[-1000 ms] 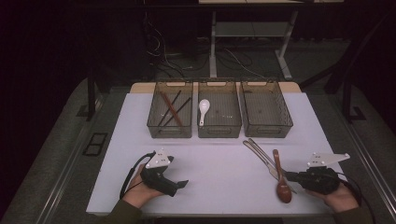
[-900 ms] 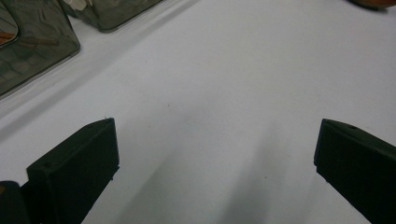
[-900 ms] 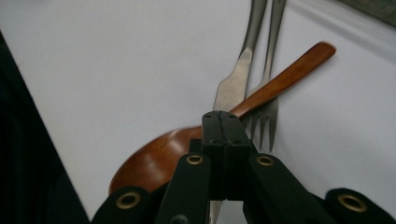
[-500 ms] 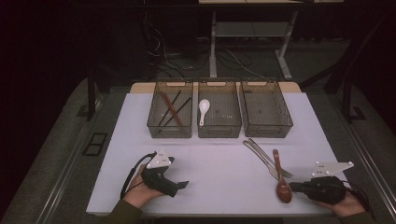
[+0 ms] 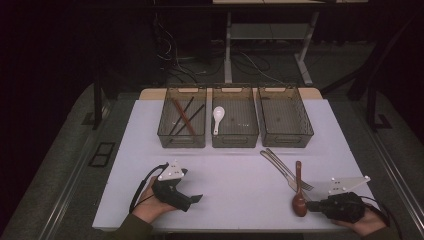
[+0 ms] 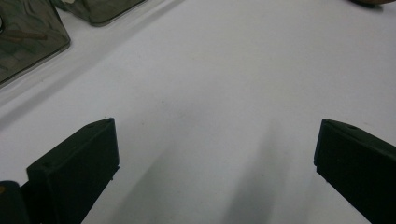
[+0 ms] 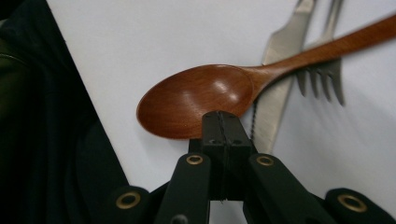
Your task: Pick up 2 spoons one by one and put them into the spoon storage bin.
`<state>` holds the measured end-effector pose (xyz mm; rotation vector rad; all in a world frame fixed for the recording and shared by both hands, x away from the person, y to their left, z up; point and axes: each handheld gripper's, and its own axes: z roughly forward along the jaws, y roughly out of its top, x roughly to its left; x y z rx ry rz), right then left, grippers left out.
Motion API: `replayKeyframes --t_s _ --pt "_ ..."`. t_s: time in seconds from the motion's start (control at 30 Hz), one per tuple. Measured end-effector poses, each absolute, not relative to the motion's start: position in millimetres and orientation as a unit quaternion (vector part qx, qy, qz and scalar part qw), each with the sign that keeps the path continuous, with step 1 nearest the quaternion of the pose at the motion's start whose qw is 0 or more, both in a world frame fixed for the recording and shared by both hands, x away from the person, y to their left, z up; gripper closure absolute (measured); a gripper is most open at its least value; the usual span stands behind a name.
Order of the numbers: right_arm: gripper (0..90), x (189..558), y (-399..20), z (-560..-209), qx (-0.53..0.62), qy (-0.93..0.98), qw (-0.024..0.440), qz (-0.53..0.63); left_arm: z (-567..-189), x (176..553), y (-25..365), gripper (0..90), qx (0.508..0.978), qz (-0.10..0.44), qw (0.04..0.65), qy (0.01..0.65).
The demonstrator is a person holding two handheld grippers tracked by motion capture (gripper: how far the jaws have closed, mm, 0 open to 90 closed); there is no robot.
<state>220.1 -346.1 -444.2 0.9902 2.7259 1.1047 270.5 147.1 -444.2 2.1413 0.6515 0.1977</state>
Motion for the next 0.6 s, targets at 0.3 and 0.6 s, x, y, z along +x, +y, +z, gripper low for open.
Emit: replayKeyframes --t_s 0.3,0.6 --pt "89.3 229.6 -326.2 -445.6 0.29 0.885 0.01 0.364 -444.4 270.7 146.6 0.0 0.86 0.079 0.432 0.261" --pt "89.3 242.3 -303.7 -446.7 0.271 0.891 0.008 0.364 -444.8 271.4 146.9 0.0 0.86 0.079 0.432 0.26"
